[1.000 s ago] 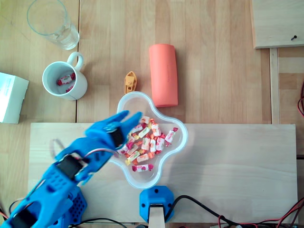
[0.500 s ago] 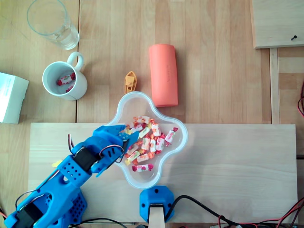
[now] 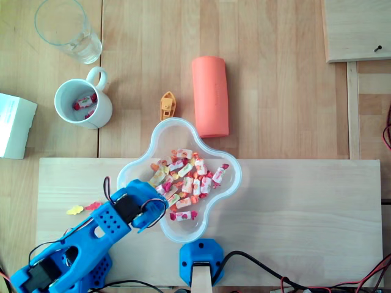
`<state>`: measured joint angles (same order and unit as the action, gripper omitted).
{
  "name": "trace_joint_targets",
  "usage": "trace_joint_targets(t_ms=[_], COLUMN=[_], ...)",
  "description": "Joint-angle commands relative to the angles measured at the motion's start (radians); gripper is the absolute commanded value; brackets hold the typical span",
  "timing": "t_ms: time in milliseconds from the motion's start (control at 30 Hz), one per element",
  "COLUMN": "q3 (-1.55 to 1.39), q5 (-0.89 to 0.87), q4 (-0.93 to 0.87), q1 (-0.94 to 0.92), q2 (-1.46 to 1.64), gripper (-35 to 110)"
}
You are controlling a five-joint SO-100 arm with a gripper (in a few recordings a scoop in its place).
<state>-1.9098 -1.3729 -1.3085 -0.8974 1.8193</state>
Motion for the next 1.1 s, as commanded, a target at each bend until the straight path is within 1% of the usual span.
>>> trace_joint_targets(t_ms=[0,467,667,1067], q3=[0.003,-0.014,-0.002,0.011], q5=[-0.025,-0.132,-0.173,-0.183], q4=[0.006,0.008,0.009,0.011], q1=[-0.017,-0.005,-0.005,-0.003], q2=[0.002,-0.017,-0.118,-0.16], gripper=[18,18,18,18])
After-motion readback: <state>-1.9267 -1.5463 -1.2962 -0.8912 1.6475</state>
